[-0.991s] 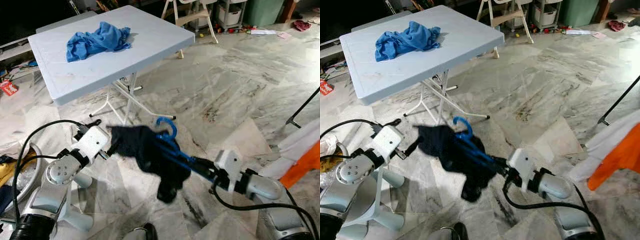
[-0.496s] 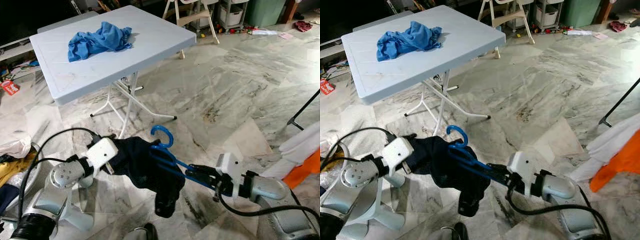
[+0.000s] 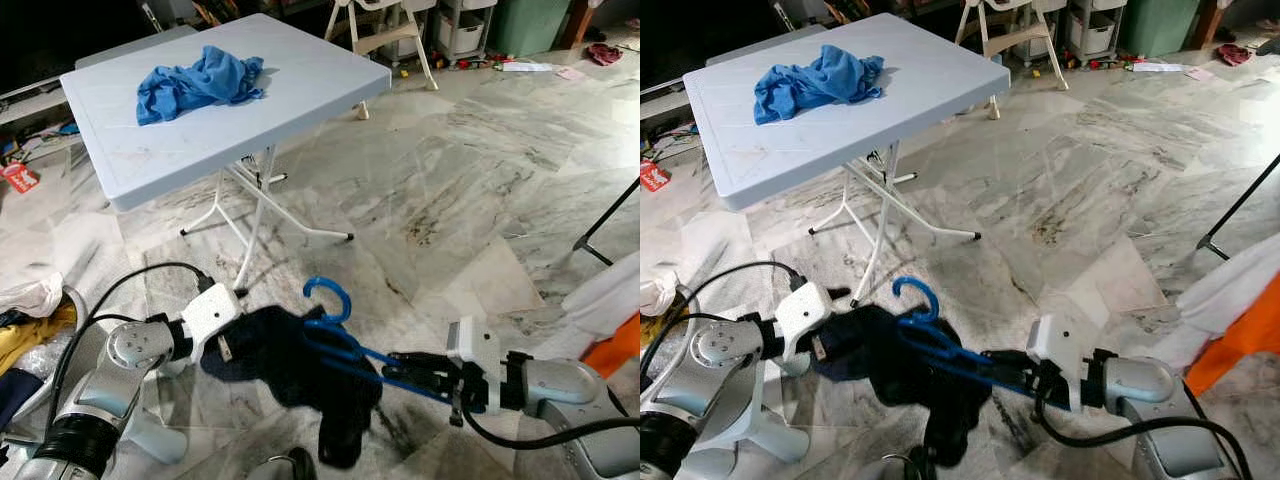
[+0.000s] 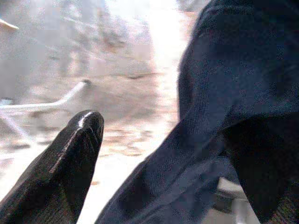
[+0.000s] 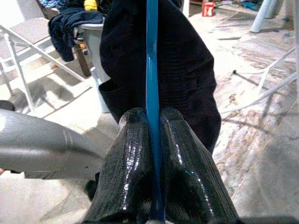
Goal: Hang hanger
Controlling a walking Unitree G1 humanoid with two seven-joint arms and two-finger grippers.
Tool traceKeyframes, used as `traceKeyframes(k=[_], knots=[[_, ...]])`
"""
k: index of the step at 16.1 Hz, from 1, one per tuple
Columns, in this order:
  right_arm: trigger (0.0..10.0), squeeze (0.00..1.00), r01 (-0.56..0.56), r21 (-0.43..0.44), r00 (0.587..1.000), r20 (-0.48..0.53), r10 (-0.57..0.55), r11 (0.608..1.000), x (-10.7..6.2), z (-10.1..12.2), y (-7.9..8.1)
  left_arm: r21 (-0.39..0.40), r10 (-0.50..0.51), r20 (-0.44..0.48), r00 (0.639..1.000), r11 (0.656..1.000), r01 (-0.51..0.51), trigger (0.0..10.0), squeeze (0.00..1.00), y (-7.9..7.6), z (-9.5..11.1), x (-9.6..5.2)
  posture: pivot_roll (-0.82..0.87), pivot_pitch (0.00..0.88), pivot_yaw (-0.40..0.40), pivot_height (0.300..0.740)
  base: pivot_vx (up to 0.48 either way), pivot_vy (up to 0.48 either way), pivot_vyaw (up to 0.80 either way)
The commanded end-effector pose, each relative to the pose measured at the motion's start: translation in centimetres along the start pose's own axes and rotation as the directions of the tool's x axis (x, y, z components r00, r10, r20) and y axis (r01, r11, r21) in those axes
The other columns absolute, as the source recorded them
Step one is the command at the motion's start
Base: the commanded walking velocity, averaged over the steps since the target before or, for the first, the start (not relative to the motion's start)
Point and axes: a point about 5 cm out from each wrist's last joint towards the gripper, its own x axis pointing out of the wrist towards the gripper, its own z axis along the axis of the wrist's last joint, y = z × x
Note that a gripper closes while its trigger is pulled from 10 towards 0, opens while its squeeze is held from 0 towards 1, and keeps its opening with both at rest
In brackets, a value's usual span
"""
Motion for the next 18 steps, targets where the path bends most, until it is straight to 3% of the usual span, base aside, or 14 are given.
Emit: traceKeyframes(k=[1, 2, 9, 18], knots=[[10.0, 0.0, -0.065, -0.029, 0.996, 0.052, 0.067, 0.997, 0.6, 1.2, 0.6, -0.041, -0.062, -0.018, 0.998, 0.997, 0.061, 4.7, 0.0, -0.3, -0.6, -0.4, -0.15, 0.091, 0.161, 0.74, 0.0, 0.0, 0.0], [10.0, 0.0, -0.069, -0.026, 0.996, 0.053, 0.07, 0.997, 0.6, 1.2, 0.6, -0.058, -0.136, -0.02, 0.991, 0.989, 0.134, 0.0, 0.0, -1.1, -0.9, -0.6, -0.15, 0.092, 0.161, 0.74, 0.0, 0.0, 0.0], [10.0, 0.0, -0.095, -0.015, 0.995, 0.039, 0.095, 0.995, 0.5, 1.2, 1.0, -0.095, -0.236, -0.006, 0.972, 0.967, 0.234, 0.0, 0.0, -2.0, -1.2, -0.6, -0.15, 0.096, 0.158, 0.74, 0.0, 0.0, 0.0], [10.0, 0.0, -0.104, -0.017, 0.994, 0.033, 0.104, 0.994, 0.9, 1.0, 0.9, -0.111, -0.247, -0.005, 0.969, 0.963, 0.245, 0.0, 0.0, -2.0, -1.4, -0.9, -0.15, 0.094, 0.152, 0.74, 0.0, 0.0, 0.0]])
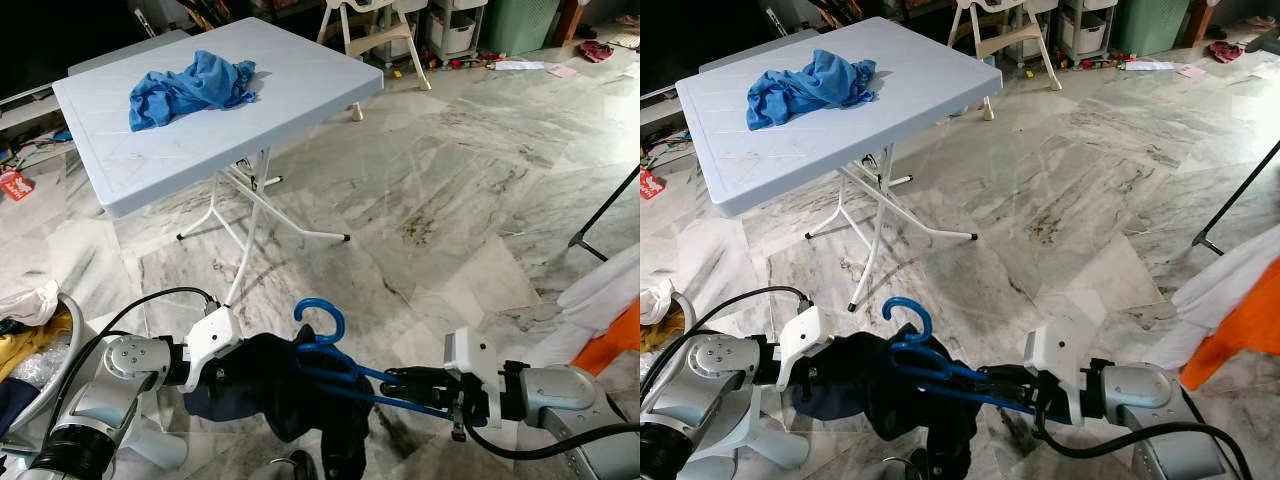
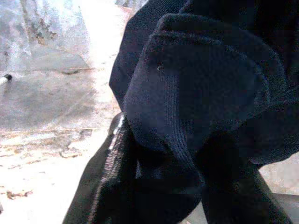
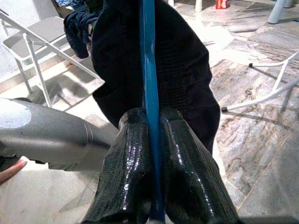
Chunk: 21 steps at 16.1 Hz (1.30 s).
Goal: Hang hanger
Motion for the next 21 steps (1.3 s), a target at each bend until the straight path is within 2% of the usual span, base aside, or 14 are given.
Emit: traceKeyframes(k=[1, 12, 16, 18, 19, 21], knots=[[10.0, 0.0, -0.036, -0.046, 0.998, 0.052, 0.039, 0.998, 0.67, 1.2, 0.14, -0.007, -0.007, -0.008, 1.0, 1.0, 0.007, 0.0, 0.0, 0.01, -0.22, -0.56, -0.15, 0.094, 0.152, 0.74, 0.0, 0.0, 0.0], [10.0, 0.0, -0.049, -0.047, 0.998, 0.042, 0.051, 0.998, 0.88, 1.08, 0.02, -0.011, -0.027, -0.016, 1.0, 1.0, 0.027, 0.0, 0.0, -0.42, -0.66, -0.58, -0.15, 0.09, 0.144, 0.74, 0.0, 0.0, 0.0], [10.0, 0.0, -0.054, -0.058, 0.998, 0.031, 0.055, 0.997, 0.75, 1.36, -0.6, -0.017, -0.022, -0.014, 1.0, 1.0, 0.022, 0.0, 0.0, -0.53, -0.82, -0.58, -0.15, 0.088, 0.138, 0.74, 0.0, 0.0, 0.0], [10.0, 0.0, -0.059, -0.037, 0.997, 0.039, 0.06, 0.998, 0.75, 1.4, -0.73, -0.021, -0.014, -0.013, 1.0, 1.0, 0.013, 0.0, 0.0, -0.47, -0.9, -0.62, -0.15, 0.087, 0.134, 0.74, 0.0, 0.0, 0.0], [10.0, 1.0, -0.081, 0.001, 0.996, 0.042, 0.081, 0.997, 0.73, 1.31, -0.65, -0.02, -0.009, -0.013, 1.0, 1.0, 0.009, 0.0, 0.0, -0.42, -0.91, -0.64, -0.14, 0.086, 0.132, 0.74, 0.0, 0.0, 0.0], [10.0, 1.0, -0.095, 0.002, 0.995, 0.039, 0.094, 0.996, 0.69, 1.35, -0.64, -0.022, 0.0, -0.012, 1.0, 1.0, -0.001, 0.0, 0.0, -0.34, -0.93, -0.67, -0.14, 0.083, 0.132, 0.74, 0.0, 0.0, 0.0]])
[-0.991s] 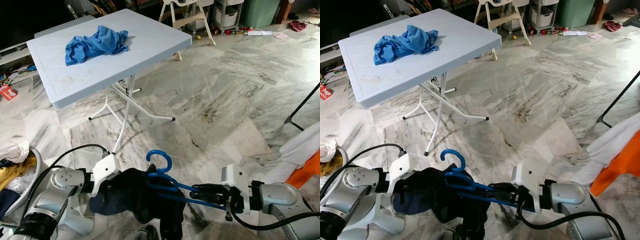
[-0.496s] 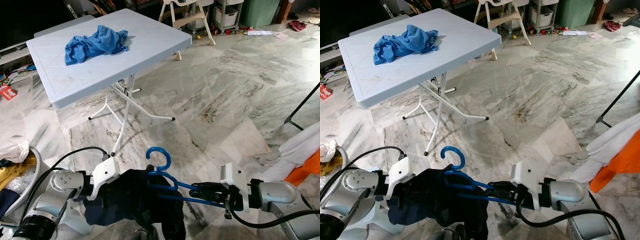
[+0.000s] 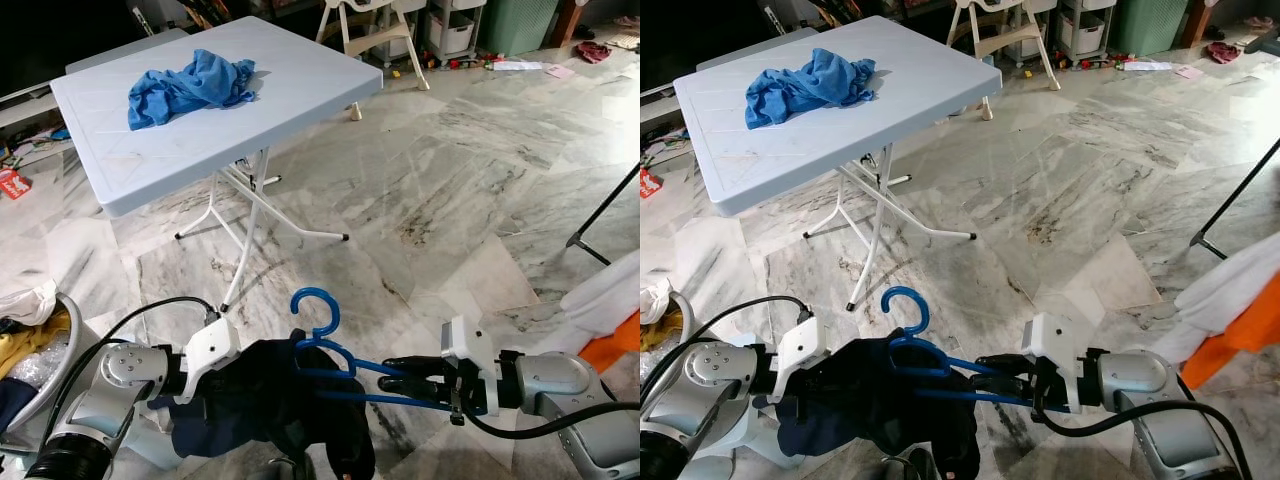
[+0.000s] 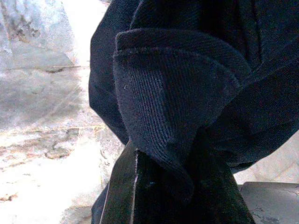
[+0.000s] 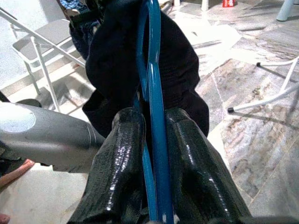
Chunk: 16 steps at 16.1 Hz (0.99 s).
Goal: Hang hanger
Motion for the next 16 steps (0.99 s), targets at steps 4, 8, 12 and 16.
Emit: traceKeyframes(k=[4, 8, 12, 16], knots=[[10.0, 1.0, -0.066, -0.019, 0.998, 0.017, 0.066, 0.998, 0.1, 0.7, 0.1, -0.029, 0.074, 0.001, 0.997, 0.997, -0.074, 0.0, 0.0, 0.7, -0.3, -0.7, -0.14, 0.082, 0.132, 0.74, 0.0, 0.0, 0.0], [10.0, 1.0, -0.047, -0.015, 0.999, 0.002, 0.047, 0.999, -0.8, 0.8, -0.5, -0.006, 0.269, 0.006, 0.963, 0.963, -0.269, 0.0, 0.0, 2.7, -0.3, -1.8, -0.14, 0.085, 0.133, 0.74, 0.0, 0.0, 0.0], [10.0, 1.0, -0.036, -0.015, 0.999, 0.007, 0.037, 0.999, -0.9, 0.9, -0.8, -0.008, 0.307, 0.01, 0.952, 0.952, -0.307, 0.0, 0.0, 3.1, -0.4, -2.2, -0.13, 0.085, 0.131, 0.74, 0.0, 0.0, 0.0], [10.0, 1.0, 0.023, -0.036, 0.999, 0.024, -0.022, 0.999, -1.2, 1.3, -1.8, 0.001, 0.341, 0.014, 0.94, 0.94, -0.342, 0.0, 0.0, 3.7, -0.3, -2.8, -0.13, 0.086, 0.131, 0.74, 0.0, 0.0, 0.0]])
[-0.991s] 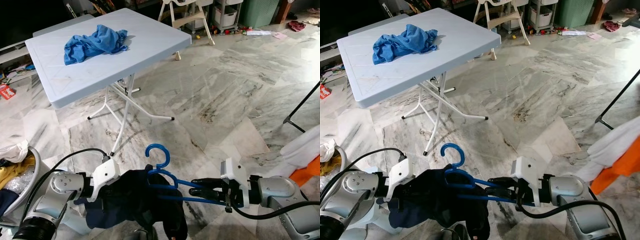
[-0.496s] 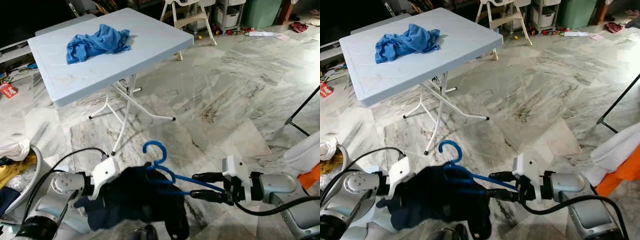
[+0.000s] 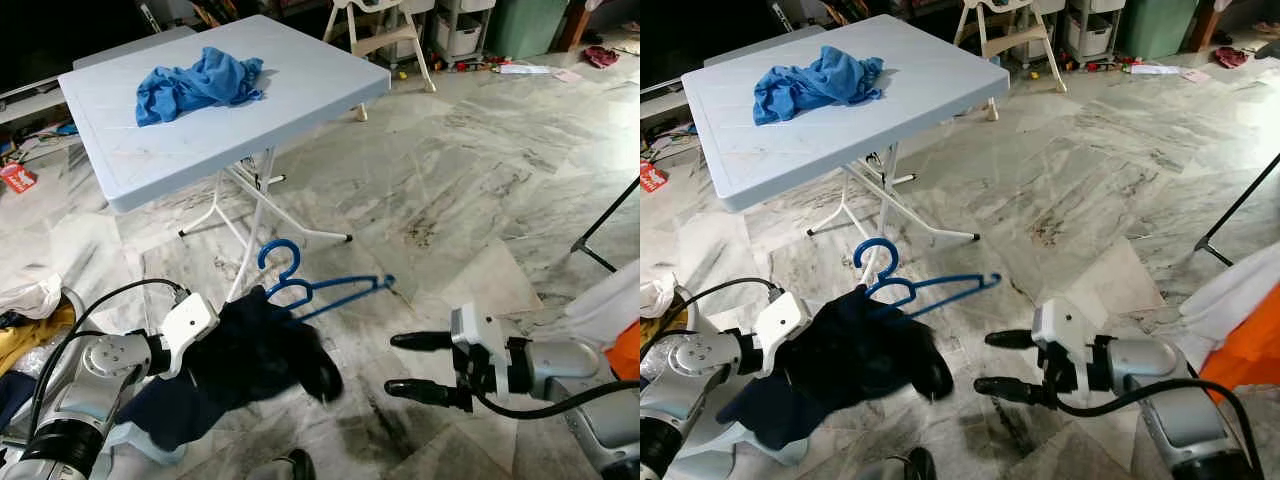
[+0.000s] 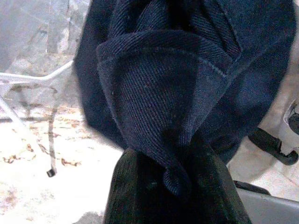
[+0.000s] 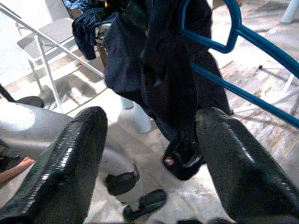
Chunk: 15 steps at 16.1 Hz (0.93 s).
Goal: Hang hanger
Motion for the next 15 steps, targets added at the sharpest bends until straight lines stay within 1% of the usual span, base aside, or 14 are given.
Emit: traceKeyframes(k=[1, 2, 3, 4, 5, 6, 7, 8, 9, 10, 12, 13, 14, 15], knots=[[10.0, 1.0, 0.055, -0.028, 0.998, 0.021, -0.054, 0.998, -0.3, 0.5, -0.8, 0.015, 0.038, 0.023, 0.999, 0.999, -0.038, 0.0, 0.0, 0.9, 0.5, -0.6, -0.13, 0.086, 0.131, 0.74, 0.0, 0.0, 0.0], [10.0, 1.0, 0.086, -0.032, 0.996, 0.035, -0.085, 0.996, -0.2, 0.5, -1.1, 0.024, 0.072, 0.033, 0.997, 0.997, -0.073, 0.0, 0.0, 1.2, 0.7, -0.6, -0.13, 0.087, 0.13, 0.74, 0.0, 0.0, 0.0], [10.0, 1.0, 0.128, -0.025, 0.991, 0.05, -0.127, 0.991, 0.0, 0.4, -1.4, 0.036, 0.13, 0.06, 0.99, 0.991, -0.132, 0.0, 0.0, 1.9, 1.2, -0.7, -0.13, 0.088, 0.126, 0.74, 0.0, 0.0, 0.0], [10.0, 1.0, 0.156, -0.025, 0.987, 0.051, -0.155, 0.987, 0.3, 0.2, -1.4, 0.03, 0.184, 0.095, 0.978, 0.982, -0.188, 0.0, 0.0, 2.6, 1.9, -0.8, -0.13, 0.09, 0.123, 0.74, 0.0, 0.0, 0.0], [10.0, 1.0, 0.176, -0.014, 0.983, 0.053, -0.175, 0.984, 0.6, -0.1, -1.4, 0.034, 0.21, 0.118, 0.971, 0.976, -0.215, 0.0, 0.0, 3.1, 2.6, -0.8, -0.13, 0.09, 0.122, 0.74, 0.0, 0.0, 0.0], [10.0, 1.0, 0.206, 0.007, 0.975, 0.078, -0.206, 0.979, 1.5, -0.5, -1.1, 0.048, 0.247, 0.166, 0.955, 0.965, -0.258, 0.0, 0.0, 3.7, 3.9, -0.9, -0.12, 0.095, 0.115, 0.74, 0.0, 0.0, 0.0], [10.0, 1.0, 0.226, 0.024, 0.969, 0.099, -0.228, 0.974, 2.0, -0.6, -0.9, 0.048, 0.253, 0.196, 0.947, 0.962, -0.267, 0.0, 0.0, 3.8, 4.7, -0.9, -0.12, 0.096, 0.114, 0.74, 0.0, 0.0, 0.0], [10.0, 1.0, 0.323, 0.056, 0.938, 0.111, -0.327, 0.945, 2.9, -1.0, -1.4, 0.048, 0.239, 0.254, 0.937, 0.965, -0.259, 0.0, 0.0, 3.5, 6.0, -0.7, -0.12, 0.099, 0.11, 0.74, 0.0, 0.0, 0.0], [10.0, 1.0, 0.351, 0.065, 0.928, 0.108, -0.356, 0.934, 3.1, -1.1, -1.6, 0.049, 0.233, 0.267, 0.935, 0.966, -0.255, 0.0, 0.0, 3.4, 6.3, -0.6, -0.12, 0.099, 0.11, 0.74, 0.0, 0.0, 0.0], [10.0, 1.0, 0.521, 0.179, 0.84, 0.064, -0.538, 0.834, 3.8, -2.2, -3.0, 0.081, 0.177, 0.316, 0.932, 0.974, -0.212, 0.0, 0.0, 2.5, 7.8, -0.4, -0.11, 0.105, 0.102, 0.74, 0.0, 0.0, 0.0], [10.0, 1.0, 0.56, 0.277, 0.797, 0.077, -0.599, 0.781, 4.5, -2.4, -3.3, 0.096, 0.149, 0.355, 0.923, 0.976, -0.194, 0.0, 0.0, 1.8, 8.8, -0.5, -0.09, 0.111, 0.097, 0.74, 0.0, 0.0, 0.0], [10.0, 0.78, 0.598, 0.343, 0.755, 0.064, -0.653, 0.725, 4.9, -2.7, -3.6, 0.11, 0.14, 0.376, 0.916, 0.975, -0.194, 0.0, 0.0, 1.5, 9.4, -0.6, -0.08, 0.116, 0.093, 0.74, 0.0, 0.0, 0.0], [10.0, 0.0, 0.603, 0.38, 0.739, 0.064, -0.67, 0.701, 5.1, -2.8, -3.7, 0.112, 0.148, 0.385, 0.911, 0.972, -0.205, 0.0, 0.0, 1.4, 9.6, -0.7, -0.07, 0.118, 0.09, 0.74, 0.0, 0.0, 0.0], [10.0, 0.0, 0.621, 0.434, 0.709, 0.046, -0.704, 0.653, 5.2, -2.9, -4.1, 0.119, 0.165, 0.404, 0.9, 0.966, -0.23, 0.0, 0.0, 1.3, 9.8, -0.9, -0.07, 0.12, 0.087, 0.74, 0.0, 0.0, 0.0]])
